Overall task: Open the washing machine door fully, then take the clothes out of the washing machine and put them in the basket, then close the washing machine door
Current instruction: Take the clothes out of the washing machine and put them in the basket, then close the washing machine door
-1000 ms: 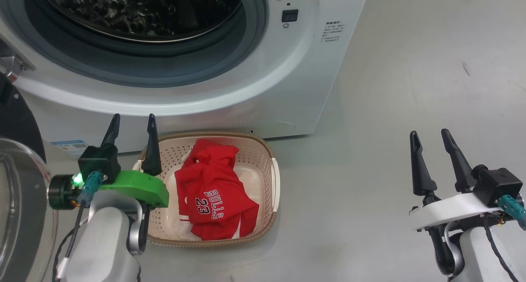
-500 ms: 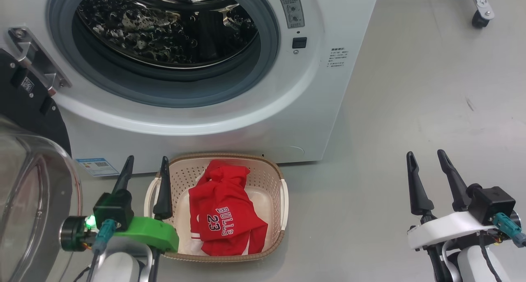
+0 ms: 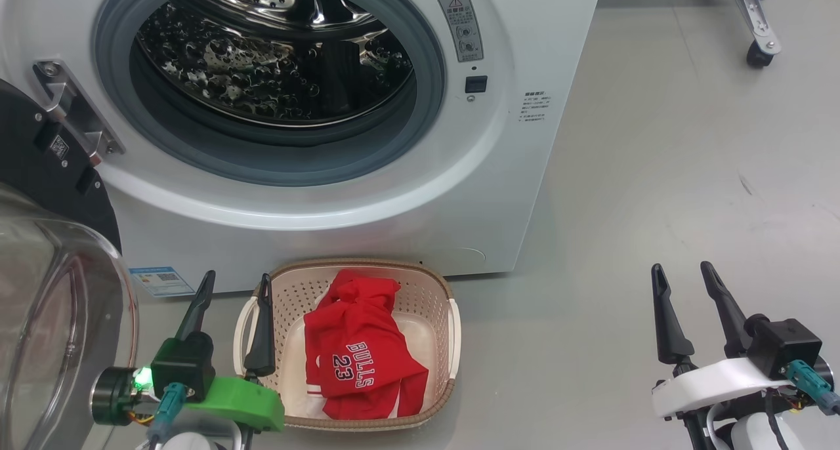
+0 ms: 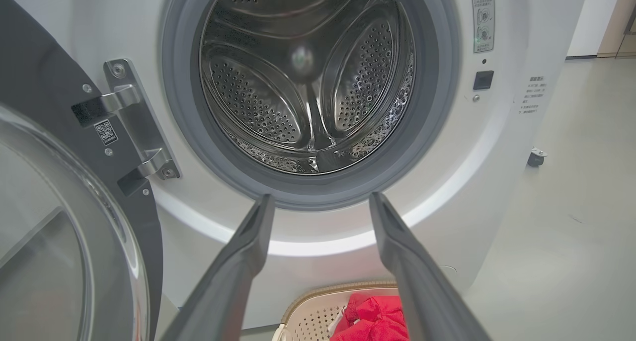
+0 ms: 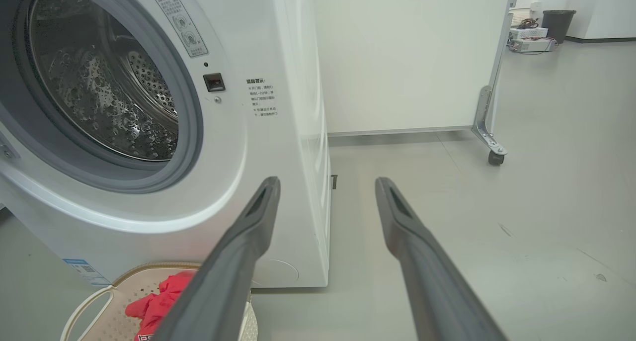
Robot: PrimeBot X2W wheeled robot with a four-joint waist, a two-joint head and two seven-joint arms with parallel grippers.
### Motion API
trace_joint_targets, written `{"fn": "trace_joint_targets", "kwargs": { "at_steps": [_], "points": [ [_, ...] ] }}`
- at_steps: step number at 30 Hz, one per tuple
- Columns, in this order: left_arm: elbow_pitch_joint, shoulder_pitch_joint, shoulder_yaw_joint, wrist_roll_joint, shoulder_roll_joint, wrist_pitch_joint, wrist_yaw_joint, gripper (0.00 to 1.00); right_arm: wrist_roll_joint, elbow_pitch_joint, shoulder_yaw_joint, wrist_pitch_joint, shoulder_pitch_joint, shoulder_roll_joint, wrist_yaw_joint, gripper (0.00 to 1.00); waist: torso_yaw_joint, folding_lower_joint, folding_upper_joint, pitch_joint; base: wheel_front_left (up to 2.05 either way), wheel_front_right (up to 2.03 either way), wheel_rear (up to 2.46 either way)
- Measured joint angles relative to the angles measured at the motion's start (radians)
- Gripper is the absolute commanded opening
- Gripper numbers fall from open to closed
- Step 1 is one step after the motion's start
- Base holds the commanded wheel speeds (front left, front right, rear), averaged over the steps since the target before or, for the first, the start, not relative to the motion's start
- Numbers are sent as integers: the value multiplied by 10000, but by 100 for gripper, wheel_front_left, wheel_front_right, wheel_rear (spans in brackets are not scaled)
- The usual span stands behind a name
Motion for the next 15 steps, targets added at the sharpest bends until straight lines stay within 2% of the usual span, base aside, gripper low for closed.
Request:
{"fn": "trace_joint_targets", "kwargs": {
  "at_steps": [15],
  "points": [
    [-658,456,-134,79,42,100,63,100,-56,-211,2,15,182,2,-140,100,63,0,0,-162,0,0,0]
  ]
}}
